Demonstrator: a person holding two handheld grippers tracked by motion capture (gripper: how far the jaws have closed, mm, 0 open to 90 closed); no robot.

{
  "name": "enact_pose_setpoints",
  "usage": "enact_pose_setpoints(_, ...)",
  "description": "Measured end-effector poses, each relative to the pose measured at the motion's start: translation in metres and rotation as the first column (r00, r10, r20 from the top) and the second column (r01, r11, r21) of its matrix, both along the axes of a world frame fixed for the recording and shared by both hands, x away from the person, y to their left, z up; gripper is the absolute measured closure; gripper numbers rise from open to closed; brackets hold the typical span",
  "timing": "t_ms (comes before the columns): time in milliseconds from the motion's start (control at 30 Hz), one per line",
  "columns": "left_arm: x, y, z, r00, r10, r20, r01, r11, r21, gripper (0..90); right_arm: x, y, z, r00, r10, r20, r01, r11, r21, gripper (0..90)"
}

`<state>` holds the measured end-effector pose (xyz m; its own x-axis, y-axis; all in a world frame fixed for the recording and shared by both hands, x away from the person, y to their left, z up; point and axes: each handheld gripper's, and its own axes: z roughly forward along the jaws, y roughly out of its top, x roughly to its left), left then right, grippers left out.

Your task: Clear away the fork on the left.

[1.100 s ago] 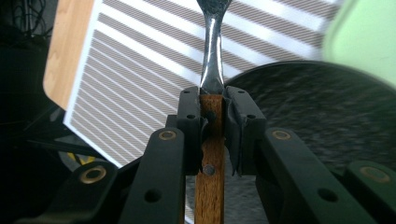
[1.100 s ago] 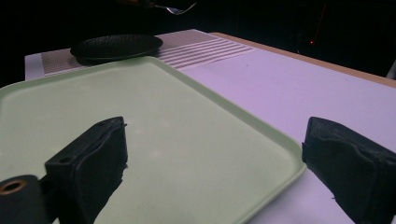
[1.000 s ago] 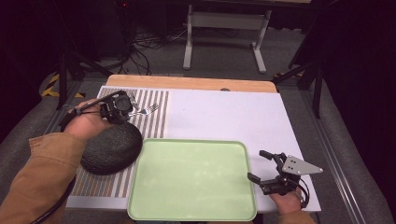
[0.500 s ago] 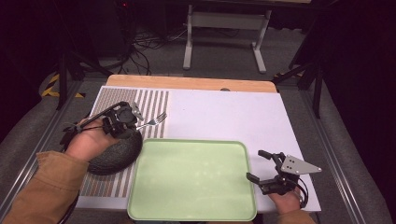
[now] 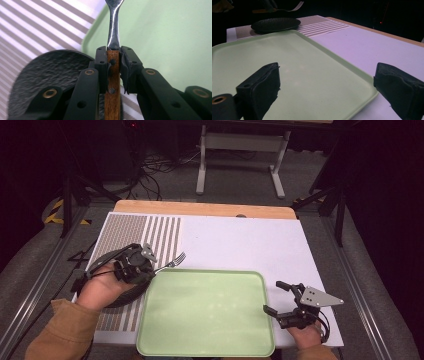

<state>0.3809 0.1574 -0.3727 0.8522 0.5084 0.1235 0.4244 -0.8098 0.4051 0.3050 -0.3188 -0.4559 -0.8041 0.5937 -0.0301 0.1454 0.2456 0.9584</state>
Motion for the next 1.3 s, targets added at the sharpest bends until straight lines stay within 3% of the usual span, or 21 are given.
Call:
enact_pose_setpoints(67,-0.004,-0.002,-0.003,1.0000,-0.007,-0.003,0.007,1.0000,-0.001,77.4,0.000,0.000,0.000,1.0000,-0.002,-0.001,0.002,1.0000,0.000,7.2)
enact_pose_setpoints(267,-0.013,-0.007,-0.012,0.9993,-0.024,-0.028,0.022,0.9970,-0.075,77.3,0.000,0.000,-0.001,1.0000,0.002,-0.004,-0.002,1.0000,0.007,7.2)
enact_pose_setpoints(533,-0.024,-0.012,-0.021,0.9963,-0.053,-0.068,0.043,0.9893,-0.139,77.4,0.000,0.000,-0.002,1.0000,0.003,-0.008,-0.003,1.0000,0.007,7.2)
enact_pose_setpoints(933,-0.036,-0.024,-0.039,0.9882,-0.105,-0.112,0.087,0.9840,-0.156,77.3,0.000,0.000,-0.002,1.0000,0.001,-0.009,-0.001,1.0000,0.006,7.2)
enact_pose_setpoints(1033,-0.039,-0.026,-0.046,0.9844,-0.106,-0.140,0.082,0.9829,-0.164,77.3,0.000,0.000,-0.002,1.0000,0.004,-0.008,-0.004,1.0000,0.007,7.2)
enact_pose_setpoints(1300,-0.043,-0.033,-0.052,0.9772,-0.132,-0.166,0.103,0.9801,-0.169,77.3,0.000,0.000,-0.002,0.9999,0.007,-0.009,-0.007,0.9999,0.013,7.2)
